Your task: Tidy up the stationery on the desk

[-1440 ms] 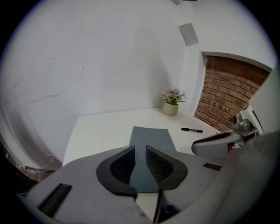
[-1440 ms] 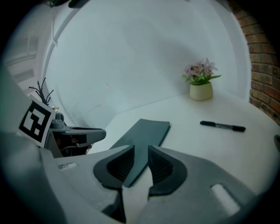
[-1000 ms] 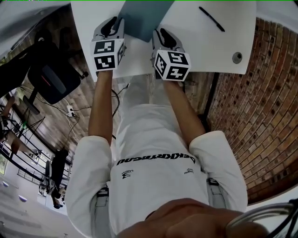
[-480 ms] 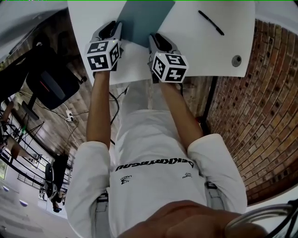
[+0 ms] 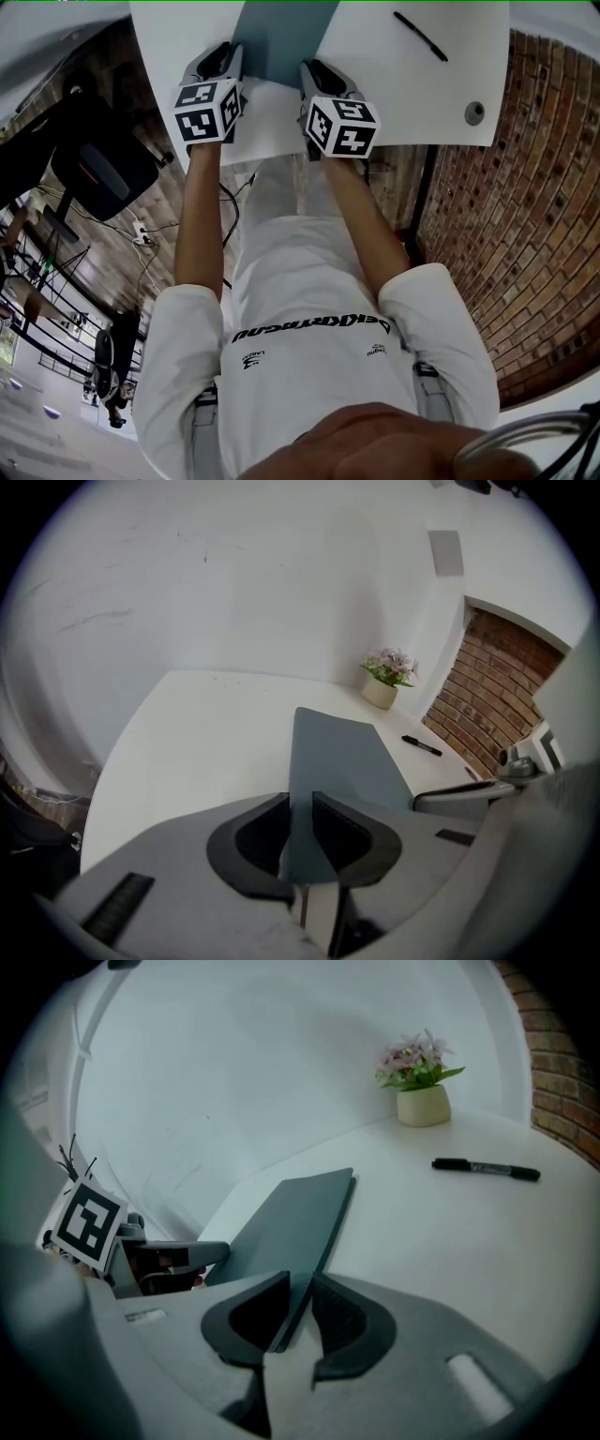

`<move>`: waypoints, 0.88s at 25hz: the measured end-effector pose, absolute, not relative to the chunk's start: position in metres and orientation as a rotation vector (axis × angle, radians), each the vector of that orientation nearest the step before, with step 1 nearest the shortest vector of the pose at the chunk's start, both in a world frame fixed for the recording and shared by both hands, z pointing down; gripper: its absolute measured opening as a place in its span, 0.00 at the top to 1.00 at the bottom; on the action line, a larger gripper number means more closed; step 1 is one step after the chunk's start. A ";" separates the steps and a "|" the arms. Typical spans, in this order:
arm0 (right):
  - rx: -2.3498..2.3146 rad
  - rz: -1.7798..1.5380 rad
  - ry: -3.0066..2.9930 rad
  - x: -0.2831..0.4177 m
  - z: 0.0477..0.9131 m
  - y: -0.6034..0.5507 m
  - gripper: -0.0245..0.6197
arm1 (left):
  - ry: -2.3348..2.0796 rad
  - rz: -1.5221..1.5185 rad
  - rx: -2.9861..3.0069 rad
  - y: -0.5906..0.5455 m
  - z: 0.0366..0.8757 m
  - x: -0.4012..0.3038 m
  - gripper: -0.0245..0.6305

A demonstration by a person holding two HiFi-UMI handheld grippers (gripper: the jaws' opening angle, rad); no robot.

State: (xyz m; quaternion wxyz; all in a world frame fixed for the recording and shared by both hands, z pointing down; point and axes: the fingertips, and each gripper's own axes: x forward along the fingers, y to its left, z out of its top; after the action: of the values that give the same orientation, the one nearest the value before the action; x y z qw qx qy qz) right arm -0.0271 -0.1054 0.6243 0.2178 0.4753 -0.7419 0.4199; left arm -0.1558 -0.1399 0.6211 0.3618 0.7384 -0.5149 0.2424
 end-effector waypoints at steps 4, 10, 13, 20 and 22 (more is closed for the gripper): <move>1.311 1.160 -2.039 -0.020 0.623 -0.106 0.86 | -1.318 0.632 1.907 -0.132 0.620 -0.150 0.85; 1.313 1.149 -2.019 -0.007 0.622 -0.104 0.86 | -1.311 0.625 1.888 -0.119 0.619 -0.137 0.85; 1.313 1.143 -2.012 0.001 0.622 -0.103 0.87 | -1.300 0.624 1.885 -0.113 0.619 -0.129 0.85; 1.299 1.115 -2.004 0.016 0.622 -0.106 0.87 | -1.287 0.621 1.868 -0.102 0.619 -0.114 0.85; 1.291 1.118 -2.000 0.019 0.622 -0.106 0.87 | -1.282 0.622 1.865 -0.098 0.618 -0.110 0.85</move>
State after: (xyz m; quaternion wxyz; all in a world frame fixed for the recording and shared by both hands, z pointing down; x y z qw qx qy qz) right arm 0.0192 -0.1063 0.6217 0.2532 0.4751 -0.7356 0.4112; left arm -0.1101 -0.0977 0.6185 0.3868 0.7328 -0.5036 0.2445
